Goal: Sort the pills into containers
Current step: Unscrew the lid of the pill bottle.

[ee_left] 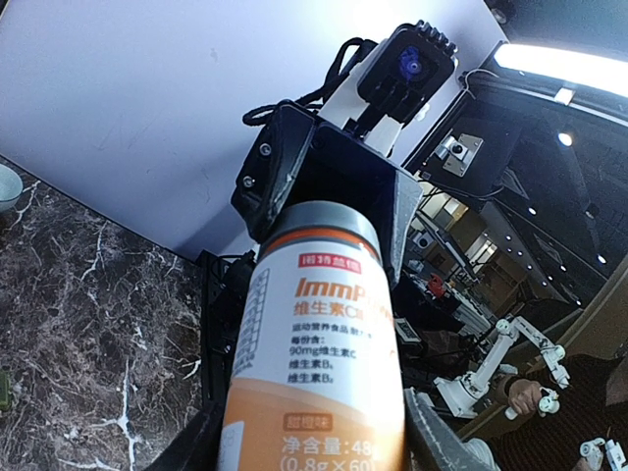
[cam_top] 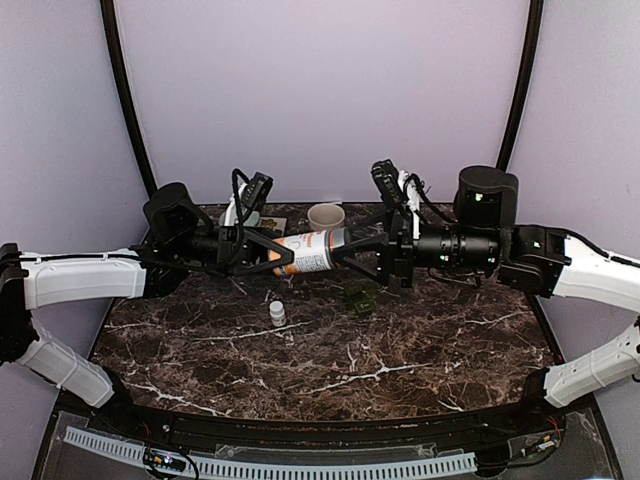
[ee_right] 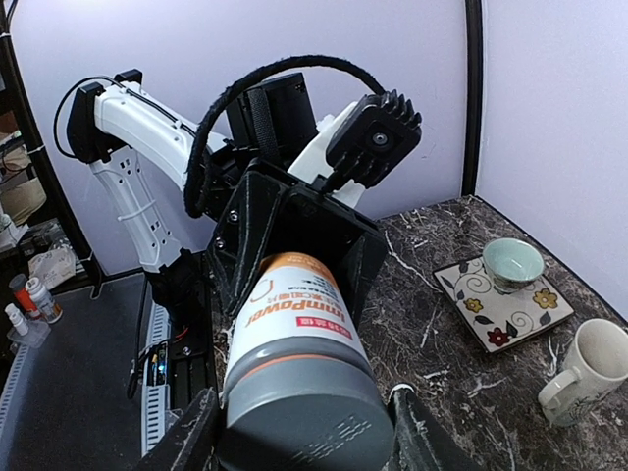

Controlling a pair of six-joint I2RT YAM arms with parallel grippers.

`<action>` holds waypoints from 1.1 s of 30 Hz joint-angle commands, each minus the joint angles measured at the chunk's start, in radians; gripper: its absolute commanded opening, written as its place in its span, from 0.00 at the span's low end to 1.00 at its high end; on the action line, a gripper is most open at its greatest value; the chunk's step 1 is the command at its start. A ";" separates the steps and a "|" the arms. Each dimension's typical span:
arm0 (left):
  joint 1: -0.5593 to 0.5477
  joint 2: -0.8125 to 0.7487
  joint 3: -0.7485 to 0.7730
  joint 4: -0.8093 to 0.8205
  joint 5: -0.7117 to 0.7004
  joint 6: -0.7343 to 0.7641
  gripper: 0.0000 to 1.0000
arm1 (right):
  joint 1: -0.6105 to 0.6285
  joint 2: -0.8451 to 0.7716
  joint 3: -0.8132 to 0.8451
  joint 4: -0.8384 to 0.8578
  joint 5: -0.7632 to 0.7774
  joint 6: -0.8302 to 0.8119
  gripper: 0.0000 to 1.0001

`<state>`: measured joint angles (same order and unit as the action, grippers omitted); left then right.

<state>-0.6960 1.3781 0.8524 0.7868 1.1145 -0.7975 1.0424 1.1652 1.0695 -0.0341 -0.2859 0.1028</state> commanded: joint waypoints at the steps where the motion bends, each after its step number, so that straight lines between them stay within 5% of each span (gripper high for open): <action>1: 0.007 -0.016 0.032 0.084 0.058 0.006 0.00 | 0.004 0.005 0.023 -0.028 0.021 -0.023 0.56; 5: 0.007 -0.019 0.026 0.088 0.056 0.007 0.00 | 0.004 -0.002 0.021 -0.016 0.015 -0.011 0.68; 18: 0.007 -0.045 0.014 0.042 0.013 0.069 0.00 | 0.004 -0.044 0.006 0.021 0.022 0.054 0.85; 26: 0.007 -0.049 0.021 0.034 -0.029 0.104 0.00 | 0.004 -0.065 -0.014 0.063 0.002 0.159 0.89; 33: 0.006 -0.068 0.013 0.015 -0.096 0.180 0.00 | -0.020 -0.038 0.003 0.074 0.078 0.435 0.88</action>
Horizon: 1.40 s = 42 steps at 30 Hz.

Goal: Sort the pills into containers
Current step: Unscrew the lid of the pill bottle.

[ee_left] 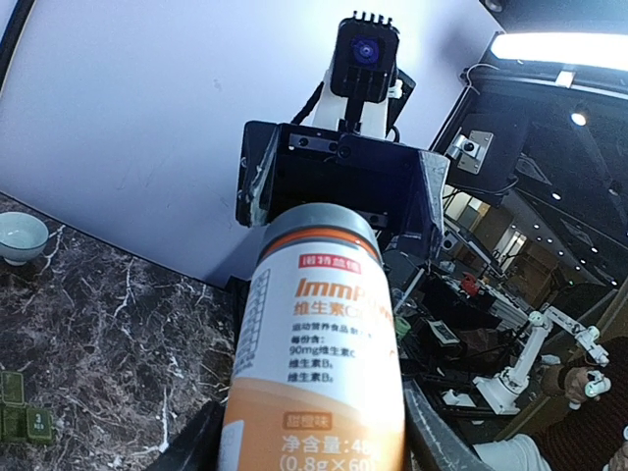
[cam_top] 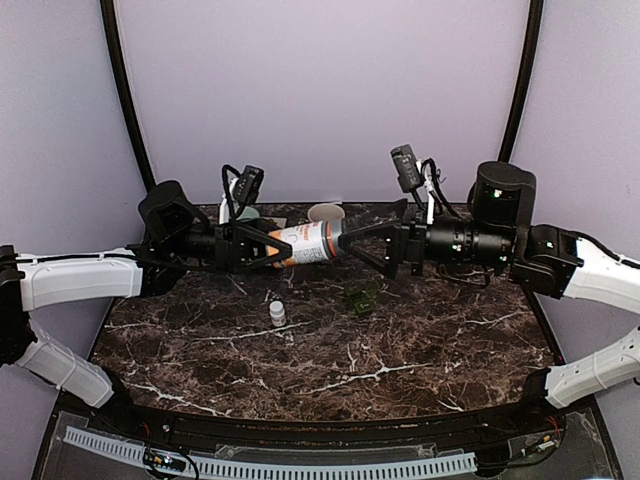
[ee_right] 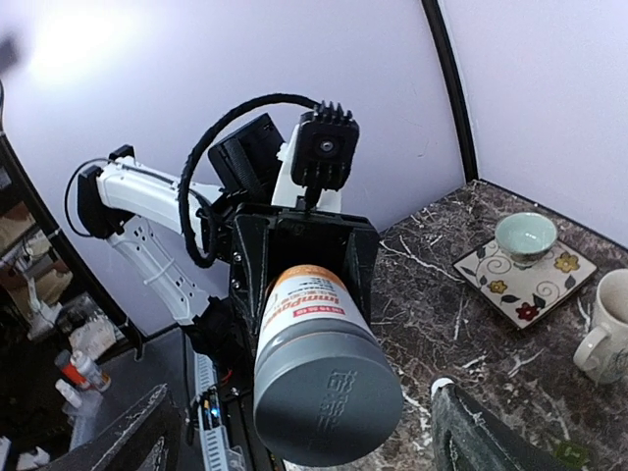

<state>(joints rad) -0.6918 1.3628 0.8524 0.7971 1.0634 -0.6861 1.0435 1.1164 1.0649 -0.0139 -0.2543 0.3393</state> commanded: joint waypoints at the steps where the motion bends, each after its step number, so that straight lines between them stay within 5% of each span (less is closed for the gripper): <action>1: 0.002 -0.058 0.009 0.000 -0.059 0.088 0.00 | -0.034 0.019 0.005 0.060 0.047 0.257 0.87; 15: 0.002 -0.112 -0.029 -0.114 -0.156 0.287 0.00 | -0.114 0.082 0.011 0.145 -0.031 0.708 0.89; 42: -0.002 -0.104 -0.010 -0.192 -0.191 0.401 0.00 | -0.106 0.163 0.050 0.107 -0.089 0.767 0.82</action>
<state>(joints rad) -0.6918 1.2869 0.8288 0.5842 0.8707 -0.3038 0.9337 1.2758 1.0889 0.0662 -0.3264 1.1015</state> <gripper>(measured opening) 0.551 0.837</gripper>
